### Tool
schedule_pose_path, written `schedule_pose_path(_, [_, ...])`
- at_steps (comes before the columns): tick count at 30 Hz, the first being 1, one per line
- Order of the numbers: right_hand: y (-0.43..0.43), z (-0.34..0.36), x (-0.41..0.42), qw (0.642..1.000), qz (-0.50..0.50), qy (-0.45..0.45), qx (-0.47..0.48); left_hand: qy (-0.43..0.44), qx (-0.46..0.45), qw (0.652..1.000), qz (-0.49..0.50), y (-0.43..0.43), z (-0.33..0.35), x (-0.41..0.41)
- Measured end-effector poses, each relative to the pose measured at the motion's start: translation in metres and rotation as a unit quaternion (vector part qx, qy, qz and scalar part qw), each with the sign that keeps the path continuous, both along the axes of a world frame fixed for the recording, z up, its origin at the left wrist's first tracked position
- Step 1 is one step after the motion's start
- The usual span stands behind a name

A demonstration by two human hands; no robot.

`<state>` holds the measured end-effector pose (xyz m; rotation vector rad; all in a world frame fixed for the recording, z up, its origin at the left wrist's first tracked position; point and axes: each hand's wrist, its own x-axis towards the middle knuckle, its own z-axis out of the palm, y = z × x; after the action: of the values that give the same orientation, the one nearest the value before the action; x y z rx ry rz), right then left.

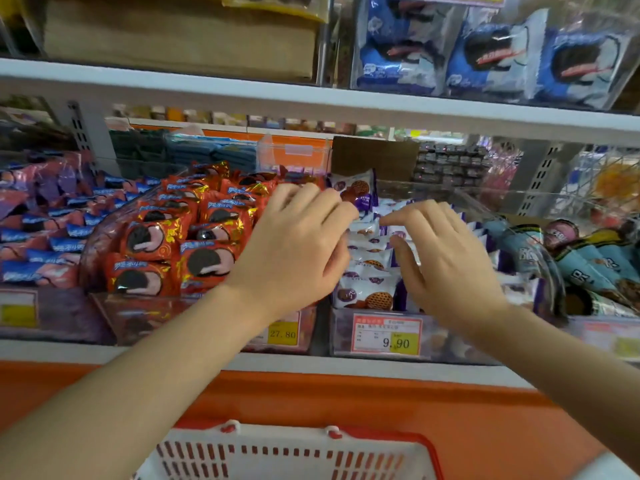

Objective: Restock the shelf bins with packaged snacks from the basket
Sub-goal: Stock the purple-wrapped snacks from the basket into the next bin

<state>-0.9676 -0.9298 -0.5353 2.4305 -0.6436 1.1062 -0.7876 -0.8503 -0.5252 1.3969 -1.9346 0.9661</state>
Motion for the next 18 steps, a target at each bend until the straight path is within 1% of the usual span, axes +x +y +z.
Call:
schedule_pose_path(2, [0.013,-0.011,-0.005,0.999,0.035,-0.003,-0.019,-0.023,-0.012,0.999,-0.019,0.018,-0.018,-0.008])
schedule_pose_path(4, [0.027,-0.026,-0.01,0.998,0.062,0.0,-0.028,-0.027,-0.006,0.999,-0.029,0.034,-0.038,-0.013])
schedule_pose_path(8, [0.051,-0.069,-0.019,0.994,0.104,0.028,0.002,-0.021,0.034,0.998,-0.051,0.06,-0.082,-0.016])
schedule_pose_path(10, [0.06,-0.099,-0.024,0.988,0.123,0.091,0.026,-0.012,0.069,0.995,-0.064,0.071,-0.108,-0.015])
schedule_pose_path(13, [0.072,-0.148,-0.033,0.966,0.144,0.205,0.061,0.019,0.13,0.989,-0.06,0.085,-0.152,-0.012])
schedule_pose_path(16, [0.082,-0.19,-0.038,0.929,0.135,0.311,0.146,0.019,0.199,0.98,-0.021,0.099,-0.197,-0.007])
schedule_pose_path(18, [0.089,-0.22,-0.039,0.907,0.125,0.357,0.186,0.007,0.254,0.967,0.008,0.107,-0.226,-0.002])
